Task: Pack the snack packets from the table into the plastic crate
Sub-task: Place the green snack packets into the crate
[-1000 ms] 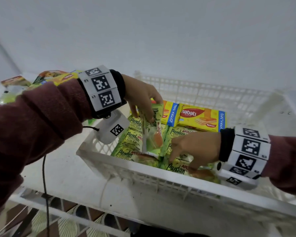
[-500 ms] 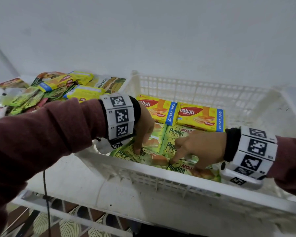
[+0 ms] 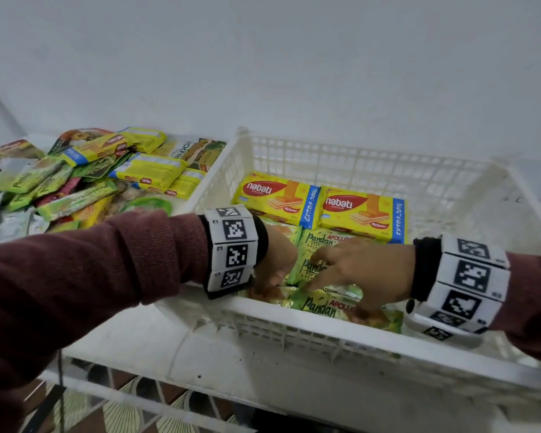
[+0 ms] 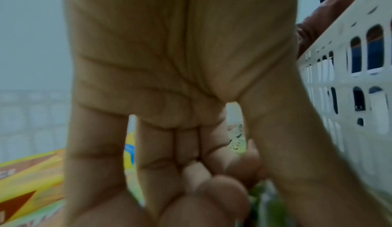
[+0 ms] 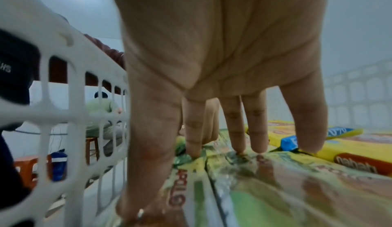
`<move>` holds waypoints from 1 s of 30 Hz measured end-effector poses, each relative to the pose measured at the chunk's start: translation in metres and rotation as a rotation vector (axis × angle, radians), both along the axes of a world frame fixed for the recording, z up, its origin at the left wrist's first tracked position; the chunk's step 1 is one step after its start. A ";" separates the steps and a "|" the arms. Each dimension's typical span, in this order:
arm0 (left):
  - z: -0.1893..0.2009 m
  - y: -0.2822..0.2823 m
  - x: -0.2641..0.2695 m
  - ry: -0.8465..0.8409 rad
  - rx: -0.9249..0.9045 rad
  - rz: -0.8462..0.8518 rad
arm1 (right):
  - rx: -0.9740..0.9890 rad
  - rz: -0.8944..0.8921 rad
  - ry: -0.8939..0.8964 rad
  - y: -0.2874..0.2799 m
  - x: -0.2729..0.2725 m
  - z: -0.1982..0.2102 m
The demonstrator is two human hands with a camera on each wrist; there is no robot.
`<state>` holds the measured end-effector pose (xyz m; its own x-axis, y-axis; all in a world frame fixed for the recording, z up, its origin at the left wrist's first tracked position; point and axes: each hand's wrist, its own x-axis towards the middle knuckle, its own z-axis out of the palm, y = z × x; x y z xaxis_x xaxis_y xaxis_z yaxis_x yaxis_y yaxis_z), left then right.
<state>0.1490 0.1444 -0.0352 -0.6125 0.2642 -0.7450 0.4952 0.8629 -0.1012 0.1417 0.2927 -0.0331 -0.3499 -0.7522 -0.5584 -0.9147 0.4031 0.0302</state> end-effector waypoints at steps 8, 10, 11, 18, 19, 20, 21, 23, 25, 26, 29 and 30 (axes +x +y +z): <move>0.002 -0.004 -0.006 0.014 0.011 0.041 | 0.016 0.029 0.068 0.006 0.001 -0.009; 0.008 -0.006 -0.005 0.006 -0.005 0.054 | 0.008 0.010 0.021 0.008 -0.002 -0.004; 0.009 -0.008 -0.006 0.012 -0.044 0.044 | 0.009 0.001 0.003 0.009 -0.004 -0.002; 0.004 -0.016 -0.011 0.028 -0.187 -0.167 | 0.124 -0.072 -0.052 0.009 0.002 -0.007; 0.003 -0.013 -0.010 0.033 -0.157 -0.135 | 0.127 -0.084 -0.061 0.009 0.003 -0.008; 0.003 -0.011 -0.010 0.036 -0.150 -0.125 | 0.130 -0.093 -0.067 0.009 0.003 -0.010; 0.002 -0.010 -0.010 0.049 -0.165 -0.142 | 0.129 -0.096 -0.068 0.009 0.003 -0.012; -0.005 -0.003 -0.009 0.080 -0.211 -0.068 | 0.111 -0.085 -0.062 0.009 0.003 -0.018; -0.005 0.001 -0.006 0.133 -0.210 -0.070 | 0.093 -0.063 -0.045 0.008 0.003 -0.023; -0.004 0.001 -0.004 0.138 -0.184 -0.059 | 0.100 -0.056 -0.034 0.008 0.003 -0.024; -0.004 -0.008 -0.011 0.085 -0.086 0.046 | 0.111 -0.042 -0.032 0.005 -0.001 -0.015; 0.002 -0.011 -0.012 0.095 -0.035 0.088 | 0.070 -0.035 -0.049 0.004 -0.004 -0.008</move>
